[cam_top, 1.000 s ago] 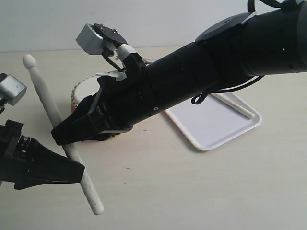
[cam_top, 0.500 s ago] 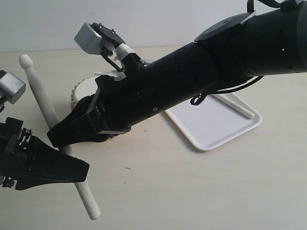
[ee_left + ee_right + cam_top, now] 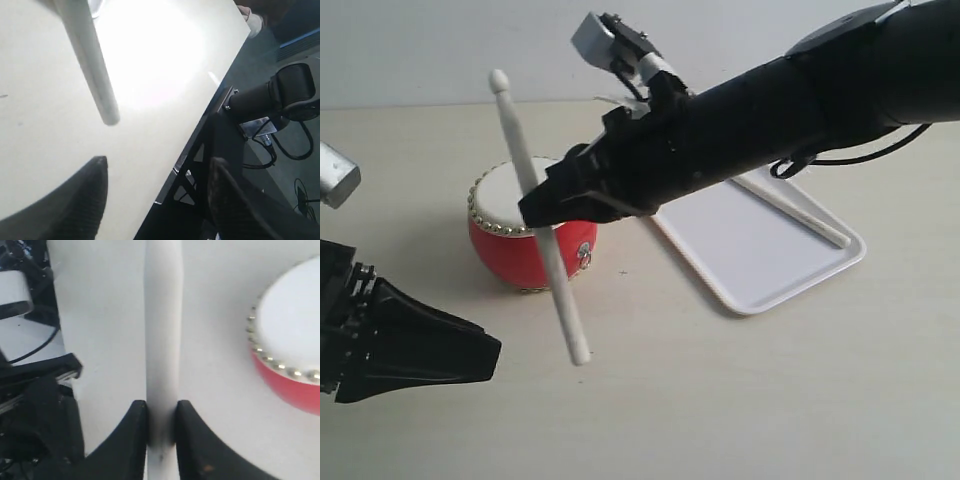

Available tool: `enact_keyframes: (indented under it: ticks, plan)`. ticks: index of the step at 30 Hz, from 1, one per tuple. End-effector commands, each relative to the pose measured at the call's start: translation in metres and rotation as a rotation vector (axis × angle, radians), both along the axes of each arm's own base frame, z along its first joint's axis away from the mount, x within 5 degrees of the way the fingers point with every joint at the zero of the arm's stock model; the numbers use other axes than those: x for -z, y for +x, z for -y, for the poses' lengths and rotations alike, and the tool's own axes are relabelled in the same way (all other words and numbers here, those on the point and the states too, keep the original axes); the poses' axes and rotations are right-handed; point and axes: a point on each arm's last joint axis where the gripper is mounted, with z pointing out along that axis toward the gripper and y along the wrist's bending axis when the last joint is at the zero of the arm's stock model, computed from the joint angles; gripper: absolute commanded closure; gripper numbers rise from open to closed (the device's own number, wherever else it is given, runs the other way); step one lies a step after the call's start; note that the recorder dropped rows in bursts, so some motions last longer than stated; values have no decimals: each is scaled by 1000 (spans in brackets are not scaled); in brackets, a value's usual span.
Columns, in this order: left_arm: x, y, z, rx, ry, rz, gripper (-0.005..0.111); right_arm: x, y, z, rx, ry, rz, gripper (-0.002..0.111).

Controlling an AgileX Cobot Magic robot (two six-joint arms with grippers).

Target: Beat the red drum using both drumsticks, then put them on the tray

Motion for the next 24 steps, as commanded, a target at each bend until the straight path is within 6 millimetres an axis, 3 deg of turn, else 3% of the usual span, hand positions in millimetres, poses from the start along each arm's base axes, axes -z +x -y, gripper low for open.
enact_keyframes:
  ticks: [1, 4, 8, 11, 15, 24]
  plan:
    - [-7, -3, -1, -1, -11, 39, 49, -6, 26, 24, 87, -111, -14, 108]
    - [-10, -5, -1, 0, -14, 58, 55, -21, 45, 39, 141, -266, 23, 108]
    - [-14, -8, -3, -1, 0, 100, 83, -44, 73, 59, 244, -504, 120, 108]
    - [-17, -10, -5, -4, 19, 137, 106, -43, 90, 66, 240, -692, 131, 108]
    - [-22, -16, -6, 4, 24, 179, 107, -24, 110, 67, 187, -866, 70, 108]
    - [-29, -29, -16, -50, 129, 252, 107, 32, 141, 62, 122, -1030, -16, 108]
